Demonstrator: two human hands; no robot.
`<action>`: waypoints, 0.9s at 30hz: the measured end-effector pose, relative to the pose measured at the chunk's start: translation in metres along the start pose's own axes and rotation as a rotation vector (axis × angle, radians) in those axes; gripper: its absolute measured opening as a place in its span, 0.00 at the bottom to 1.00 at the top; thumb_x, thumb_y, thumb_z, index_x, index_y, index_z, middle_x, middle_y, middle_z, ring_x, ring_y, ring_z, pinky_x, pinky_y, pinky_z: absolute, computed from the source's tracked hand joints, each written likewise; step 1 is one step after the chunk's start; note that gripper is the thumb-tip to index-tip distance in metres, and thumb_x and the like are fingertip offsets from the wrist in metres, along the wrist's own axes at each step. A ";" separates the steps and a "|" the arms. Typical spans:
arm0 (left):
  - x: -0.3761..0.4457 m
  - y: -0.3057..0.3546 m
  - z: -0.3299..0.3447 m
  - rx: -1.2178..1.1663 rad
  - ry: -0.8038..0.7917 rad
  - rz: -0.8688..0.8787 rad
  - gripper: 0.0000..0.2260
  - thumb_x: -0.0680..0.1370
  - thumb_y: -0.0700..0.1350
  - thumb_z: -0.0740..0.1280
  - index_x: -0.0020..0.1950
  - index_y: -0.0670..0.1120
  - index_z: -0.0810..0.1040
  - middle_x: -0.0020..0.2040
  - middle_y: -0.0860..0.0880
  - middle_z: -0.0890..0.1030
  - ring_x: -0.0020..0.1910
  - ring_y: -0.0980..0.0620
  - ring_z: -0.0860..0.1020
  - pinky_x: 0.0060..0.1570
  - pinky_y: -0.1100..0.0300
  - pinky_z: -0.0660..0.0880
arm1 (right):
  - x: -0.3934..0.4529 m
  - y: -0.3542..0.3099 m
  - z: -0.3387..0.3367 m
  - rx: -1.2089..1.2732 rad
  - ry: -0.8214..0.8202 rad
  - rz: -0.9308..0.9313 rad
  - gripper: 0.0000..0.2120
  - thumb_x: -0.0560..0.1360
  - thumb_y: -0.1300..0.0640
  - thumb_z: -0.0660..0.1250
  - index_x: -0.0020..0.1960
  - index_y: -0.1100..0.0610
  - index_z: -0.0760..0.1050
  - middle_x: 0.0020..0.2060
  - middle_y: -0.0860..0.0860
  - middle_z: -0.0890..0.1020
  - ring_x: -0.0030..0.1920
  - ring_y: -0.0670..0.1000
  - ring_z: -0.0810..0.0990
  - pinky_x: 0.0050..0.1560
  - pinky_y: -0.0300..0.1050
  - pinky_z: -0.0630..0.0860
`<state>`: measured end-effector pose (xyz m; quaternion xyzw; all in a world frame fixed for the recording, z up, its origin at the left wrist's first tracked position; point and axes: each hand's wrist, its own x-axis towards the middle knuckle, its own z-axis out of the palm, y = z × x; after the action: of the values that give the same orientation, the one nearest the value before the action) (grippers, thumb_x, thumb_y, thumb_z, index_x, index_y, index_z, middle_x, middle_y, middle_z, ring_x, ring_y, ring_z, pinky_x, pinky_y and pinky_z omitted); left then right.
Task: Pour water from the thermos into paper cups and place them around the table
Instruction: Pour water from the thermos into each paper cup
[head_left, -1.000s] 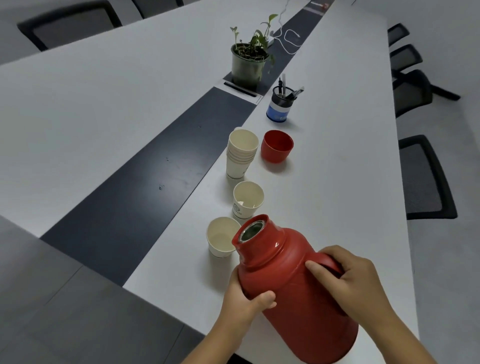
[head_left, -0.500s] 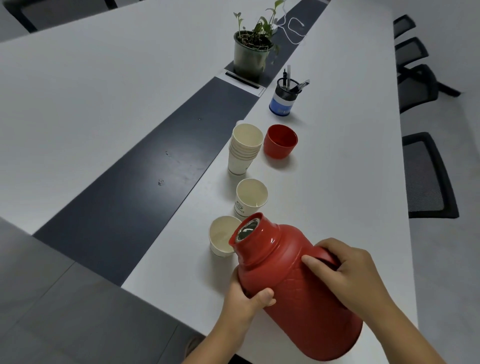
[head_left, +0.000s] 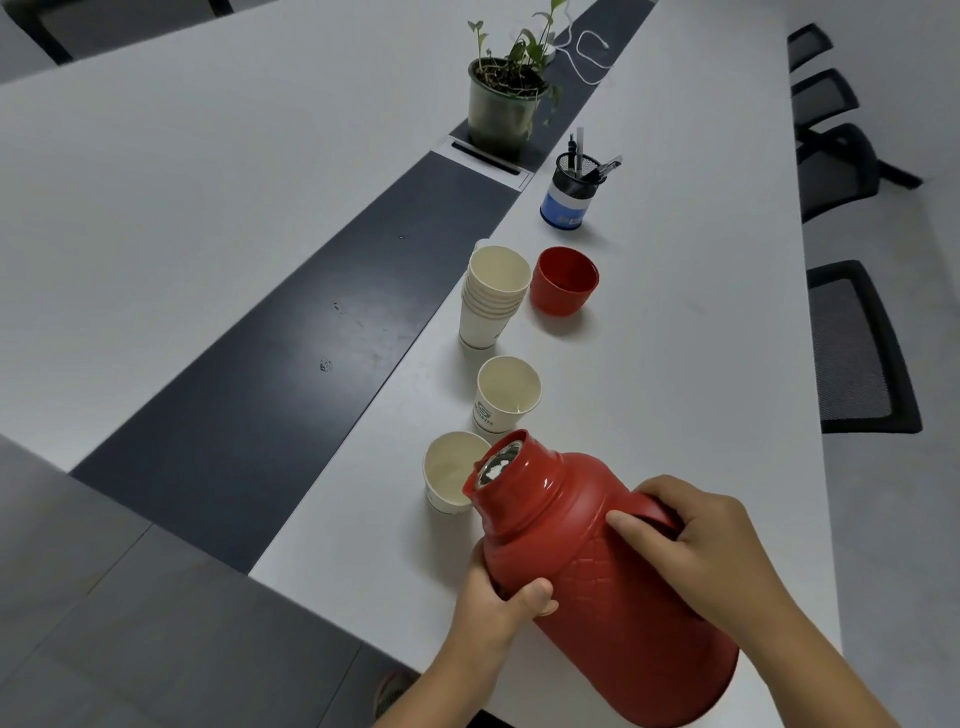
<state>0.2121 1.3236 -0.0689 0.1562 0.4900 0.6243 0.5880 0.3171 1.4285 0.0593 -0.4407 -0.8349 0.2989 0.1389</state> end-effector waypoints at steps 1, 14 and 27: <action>0.000 0.000 0.000 -0.007 -0.002 0.001 0.50 0.42 0.66 0.78 0.57 0.46 0.68 0.51 0.41 0.78 0.41 0.55 0.82 0.34 0.65 0.77 | 0.000 0.000 0.000 -0.004 0.002 0.004 0.14 0.66 0.57 0.73 0.31 0.43 0.70 0.27 0.45 0.79 0.34 0.41 0.76 0.32 0.28 0.68; -0.001 -0.002 0.000 -0.022 -0.009 0.009 0.47 0.43 0.65 0.78 0.57 0.47 0.70 0.49 0.43 0.79 0.41 0.55 0.82 0.35 0.65 0.77 | 0.000 0.000 -0.002 -0.013 -0.008 0.016 0.12 0.67 0.56 0.72 0.32 0.45 0.71 0.27 0.47 0.78 0.37 0.44 0.76 0.34 0.31 0.68; -0.008 0.000 0.004 -0.009 -0.004 0.010 0.48 0.43 0.66 0.78 0.57 0.46 0.70 0.52 0.42 0.80 0.47 0.50 0.82 0.38 0.63 0.78 | -0.004 -0.002 -0.005 -0.024 -0.007 0.034 0.10 0.67 0.54 0.72 0.32 0.46 0.71 0.27 0.46 0.78 0.38 0.44 0.76 0.35 0.33 0.69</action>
<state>0.2169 1.3185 -0.0637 0.1571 0.4853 0.6290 0.5867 0.3205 1.4261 0.0643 -0.4556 -0.8312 0.2928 0.1257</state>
